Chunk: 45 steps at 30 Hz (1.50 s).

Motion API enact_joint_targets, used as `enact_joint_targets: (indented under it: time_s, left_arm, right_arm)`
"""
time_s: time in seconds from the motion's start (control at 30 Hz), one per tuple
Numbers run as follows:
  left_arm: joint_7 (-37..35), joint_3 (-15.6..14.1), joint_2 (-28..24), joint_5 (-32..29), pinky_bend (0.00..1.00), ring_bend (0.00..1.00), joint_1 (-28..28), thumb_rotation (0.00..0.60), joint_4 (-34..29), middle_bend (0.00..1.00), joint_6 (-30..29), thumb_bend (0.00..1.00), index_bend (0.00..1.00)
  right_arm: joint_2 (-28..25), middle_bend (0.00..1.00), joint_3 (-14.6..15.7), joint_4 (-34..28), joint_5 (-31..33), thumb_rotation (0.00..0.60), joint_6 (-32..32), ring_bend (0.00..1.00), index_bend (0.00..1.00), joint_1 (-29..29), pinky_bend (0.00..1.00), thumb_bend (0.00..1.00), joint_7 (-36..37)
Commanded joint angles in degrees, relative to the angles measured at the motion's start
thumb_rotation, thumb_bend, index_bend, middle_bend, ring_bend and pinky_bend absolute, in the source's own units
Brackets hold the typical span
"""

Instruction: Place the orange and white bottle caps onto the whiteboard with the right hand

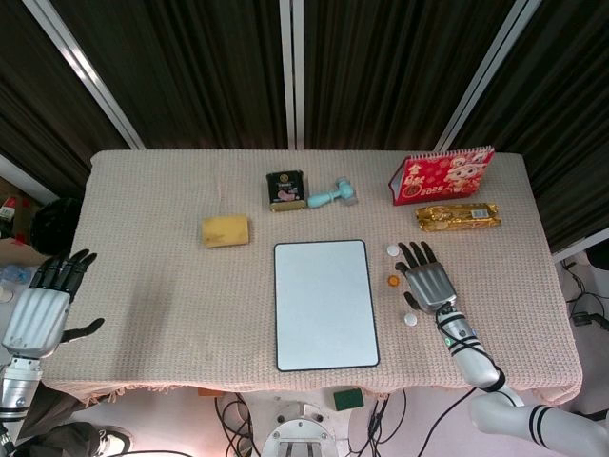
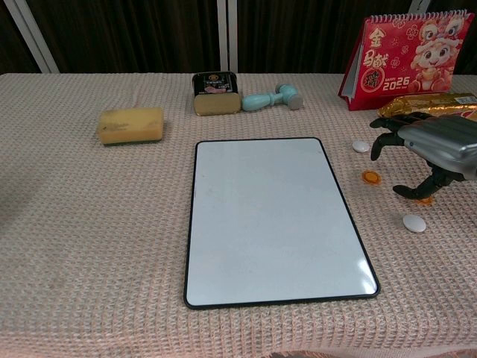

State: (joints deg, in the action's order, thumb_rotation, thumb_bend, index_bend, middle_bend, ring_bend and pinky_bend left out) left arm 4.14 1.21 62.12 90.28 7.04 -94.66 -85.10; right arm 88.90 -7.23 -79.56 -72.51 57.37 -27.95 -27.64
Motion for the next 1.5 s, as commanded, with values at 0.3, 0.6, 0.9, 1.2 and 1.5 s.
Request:
enact_joint_targets:
  time_s: [0.3, 0.6, 0.9, 1.2, 1.5]
  left_arm:
    - [0.5, 0.0, -0.1, -0.1, 0.11, 0.0, 0.0, 0.572, -0.4, 0.07, 0.0, 0.08, 0.09]
    - [1.0, 0.1, -0.2, -1.6, 0.11, 0.0, 0.2, 0.574, -0.3, 0.07, 1.3, 0.08, 0.09]
    - [0.4, 0.1, -0.2, -1.2, 0.11, 0.0, 0.2, 0.573, -0.1, 0.07, 0.9, 0.08, 0.09]
    - [0.2, 0.0, -0.3, -1.3, 0.11, 0.0, 0.2, 0.573, -0.1, 0.07, 0.9, 0.08, 0.09]
    - [-0.2, 0.1, -0.6, -1.5, 0.11, 0.0, -0.1, 0.572, -0.2, 0.07, 0.5, 0.08, 0.09]
  right_arm:
    - [1.3, 0.0, 0.7, 1.8, -0.3, 0.6, 0.3, 0.0, 0.33, -1.0, 0.0, 0.35, 1.4]
    - [2.8, 0.01, 0.7, 3.5, 0.7, 0.6, -0.2, 0.0, 0.37, -2.1, 0.0, 0.37, 1.1]
    - [4.4, 0.02, 1.2, 5.1, 1.0, 0.6, 0.4, 0.0, 0.43, -2.4, 0.0, 0.38, 0.6]
    - [5.4, 0.04, 1.0, 5.7, -1.8, 0.6, 2.6, 0.0, 0.51, -2.9, 0.0, 0.44, 3.5]
    - [9.0, 0.04, -0.3, 3.5, -3.2, 0.6, -0.9, 0.0, 0.51, -8.1, 0.0, 0.44, 0.4]
